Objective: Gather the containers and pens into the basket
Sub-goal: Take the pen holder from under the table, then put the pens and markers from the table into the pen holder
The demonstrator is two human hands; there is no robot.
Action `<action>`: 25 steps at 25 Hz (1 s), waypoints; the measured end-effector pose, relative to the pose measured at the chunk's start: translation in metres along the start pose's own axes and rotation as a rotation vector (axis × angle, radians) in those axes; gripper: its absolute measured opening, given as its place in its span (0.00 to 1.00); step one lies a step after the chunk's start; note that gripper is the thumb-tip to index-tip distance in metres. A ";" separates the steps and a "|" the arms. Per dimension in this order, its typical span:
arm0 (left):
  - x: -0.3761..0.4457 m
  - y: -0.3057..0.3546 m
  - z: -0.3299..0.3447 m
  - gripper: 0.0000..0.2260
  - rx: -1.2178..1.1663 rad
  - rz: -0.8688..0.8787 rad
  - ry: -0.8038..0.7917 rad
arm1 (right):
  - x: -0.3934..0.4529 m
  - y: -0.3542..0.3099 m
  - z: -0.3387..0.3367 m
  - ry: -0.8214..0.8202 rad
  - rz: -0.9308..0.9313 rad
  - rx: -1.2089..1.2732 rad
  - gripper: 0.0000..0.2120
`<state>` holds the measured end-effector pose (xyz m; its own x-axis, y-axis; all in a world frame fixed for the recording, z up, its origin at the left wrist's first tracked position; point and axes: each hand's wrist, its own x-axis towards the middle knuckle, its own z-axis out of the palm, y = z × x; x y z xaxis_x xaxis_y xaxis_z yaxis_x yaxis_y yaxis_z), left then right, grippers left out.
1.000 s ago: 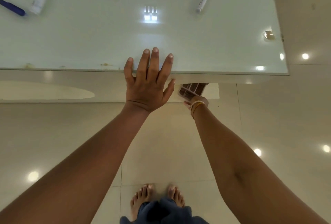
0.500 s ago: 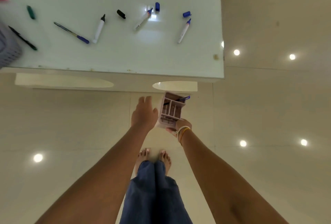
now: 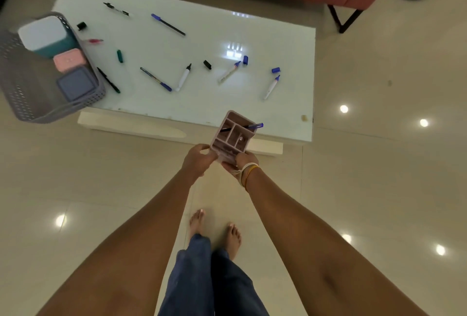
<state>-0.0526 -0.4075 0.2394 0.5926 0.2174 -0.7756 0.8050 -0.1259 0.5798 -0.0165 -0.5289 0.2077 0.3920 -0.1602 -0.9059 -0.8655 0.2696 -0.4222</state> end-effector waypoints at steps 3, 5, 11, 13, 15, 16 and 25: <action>0.023 0.013 -0.015 0.18 -0.124 -0.007 0.034 | 0.006 -0.017 0.029 0.005 0.007 0.018 0.17; 0.044 0.027 -0.028 0.19 -0.143 0.002 0.019 | 0.016 -0.028 0.053 0.002 -0.003 0.045 0.16; 0.121 0.059 -0.072 0.24 -0.100 -0.017 -0.141 | 0.063 -0.049 0.144 0.081 0.001 0.159 0.20; 0.139 0.064 -0.088 0.22 -0.070 -0.005 -0.182 | 0.072 -0.050 0.168 0.111 0.039 0.159 0.22; 0.151 0.068 -0.103 0.20 -0.068 -0.023 -0.220 | 0.075 -0.050 0.184 0.097 0.063 0.107 0.23; 0.157 0.070 -0.109 0.21 -0.070 -0.042 -0.237 | 0.076 -0.051 0.189 0.079 0.062 0.051 0.22; 0.167 0.091 -0.147 0.21 -0.097 -0.107 -0.226 | 0.059 -0.088 0.184 0.065 -0.001 -0.636 0.19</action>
<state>0.1152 -0.2409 0.1995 0.5047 0.0013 -0.8633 0.8632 -0.0179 0.5046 0.1402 -0.3876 0.1855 0.3908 -0.2232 -0.8930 -0.8887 -0.3441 -0.3029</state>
